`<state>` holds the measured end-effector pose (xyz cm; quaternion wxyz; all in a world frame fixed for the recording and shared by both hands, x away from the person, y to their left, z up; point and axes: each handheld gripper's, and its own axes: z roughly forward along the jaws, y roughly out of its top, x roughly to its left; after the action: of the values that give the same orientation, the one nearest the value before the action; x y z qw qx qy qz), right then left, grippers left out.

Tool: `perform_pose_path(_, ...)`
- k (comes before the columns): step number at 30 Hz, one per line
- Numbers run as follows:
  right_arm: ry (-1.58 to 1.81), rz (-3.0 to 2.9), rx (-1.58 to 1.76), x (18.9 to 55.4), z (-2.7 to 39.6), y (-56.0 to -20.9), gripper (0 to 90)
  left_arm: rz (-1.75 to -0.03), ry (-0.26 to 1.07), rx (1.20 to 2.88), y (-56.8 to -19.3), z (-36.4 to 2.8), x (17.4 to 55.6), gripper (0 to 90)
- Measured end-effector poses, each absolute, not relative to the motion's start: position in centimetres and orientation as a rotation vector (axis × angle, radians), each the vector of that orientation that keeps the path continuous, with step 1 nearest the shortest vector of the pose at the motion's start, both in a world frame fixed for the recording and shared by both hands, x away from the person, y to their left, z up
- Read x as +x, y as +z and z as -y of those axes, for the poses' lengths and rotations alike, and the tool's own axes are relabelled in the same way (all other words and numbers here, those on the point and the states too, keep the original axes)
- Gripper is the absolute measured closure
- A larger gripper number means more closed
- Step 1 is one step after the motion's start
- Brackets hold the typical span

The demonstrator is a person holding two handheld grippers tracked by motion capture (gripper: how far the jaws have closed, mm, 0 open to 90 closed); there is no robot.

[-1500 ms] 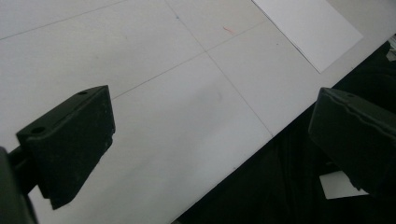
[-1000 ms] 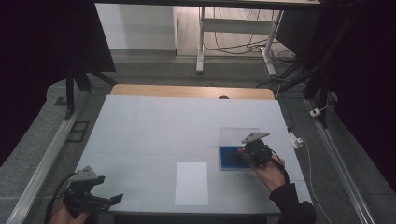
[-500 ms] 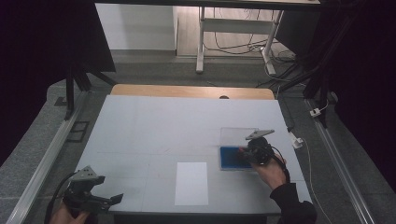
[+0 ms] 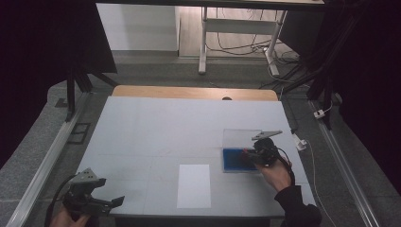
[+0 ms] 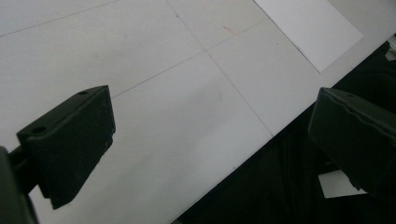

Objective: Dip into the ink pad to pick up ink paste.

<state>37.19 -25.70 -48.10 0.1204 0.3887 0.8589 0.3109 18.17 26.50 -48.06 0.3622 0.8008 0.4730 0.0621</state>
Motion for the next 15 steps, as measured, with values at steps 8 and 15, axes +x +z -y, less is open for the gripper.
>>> perform_pose_path(8,0.948,-2.461,1.121,36.9,26.1,-47.4,80.4,-1.217,0.159,2.060,-48.0,-26.5,18.1,0.6)
perform_pose_path(15,0.971,-2.471,1.089,36.4,26.2,-47.1,80.3,-1.217,0.159,2.055,-48.0,-26.6,18.1,0.4)
